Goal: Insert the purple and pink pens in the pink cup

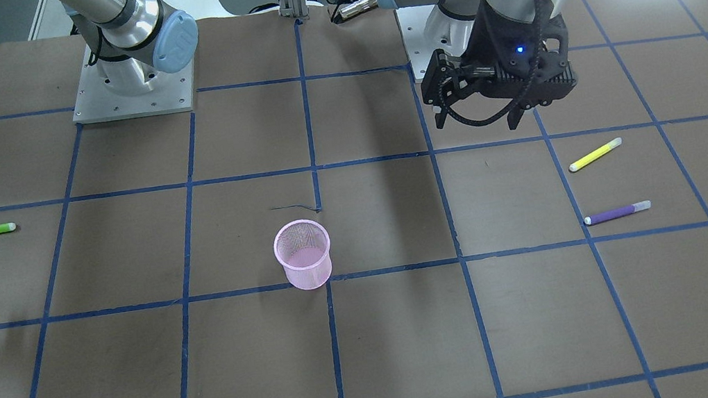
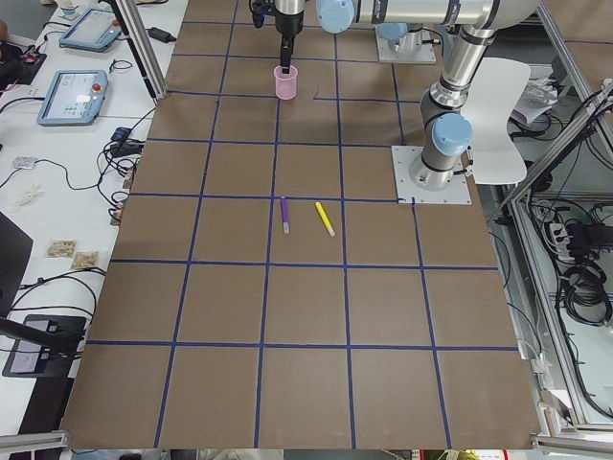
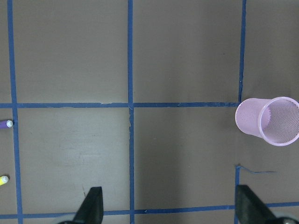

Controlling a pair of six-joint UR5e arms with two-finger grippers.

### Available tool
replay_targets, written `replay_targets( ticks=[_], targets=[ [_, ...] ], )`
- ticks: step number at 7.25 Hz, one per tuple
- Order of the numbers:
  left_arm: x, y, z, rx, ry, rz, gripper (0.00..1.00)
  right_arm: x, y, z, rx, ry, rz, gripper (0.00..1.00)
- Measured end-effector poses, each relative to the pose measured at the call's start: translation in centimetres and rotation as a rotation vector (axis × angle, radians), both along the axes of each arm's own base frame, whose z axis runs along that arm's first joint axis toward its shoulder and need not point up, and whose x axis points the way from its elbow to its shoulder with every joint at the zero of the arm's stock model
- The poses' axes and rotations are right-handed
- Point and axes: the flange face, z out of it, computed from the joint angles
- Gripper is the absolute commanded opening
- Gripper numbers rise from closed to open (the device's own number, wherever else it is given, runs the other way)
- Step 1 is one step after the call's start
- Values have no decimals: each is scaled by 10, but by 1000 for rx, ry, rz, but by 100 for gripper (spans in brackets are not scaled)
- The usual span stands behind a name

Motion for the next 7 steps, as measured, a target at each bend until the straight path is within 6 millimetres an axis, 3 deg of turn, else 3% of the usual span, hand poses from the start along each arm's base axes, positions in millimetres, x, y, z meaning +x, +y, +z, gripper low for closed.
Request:
replay_targets(
  ticks=[2,3,5,7],
  targets=[
    [15,6,-27,18,-10,-308,100,-5,22,-40,-40,20,54,90],
    [34,6,-44,34,-7,-476,100,-3,31,-47,-44,21,72,89],
    [90,6,-90,90,23,-802,100,3,40,-47,-37,16,84,89],
    [160,2,-143,119,32,-1059,100,9,47,-54,-11,-10,85,79]
  ],
)
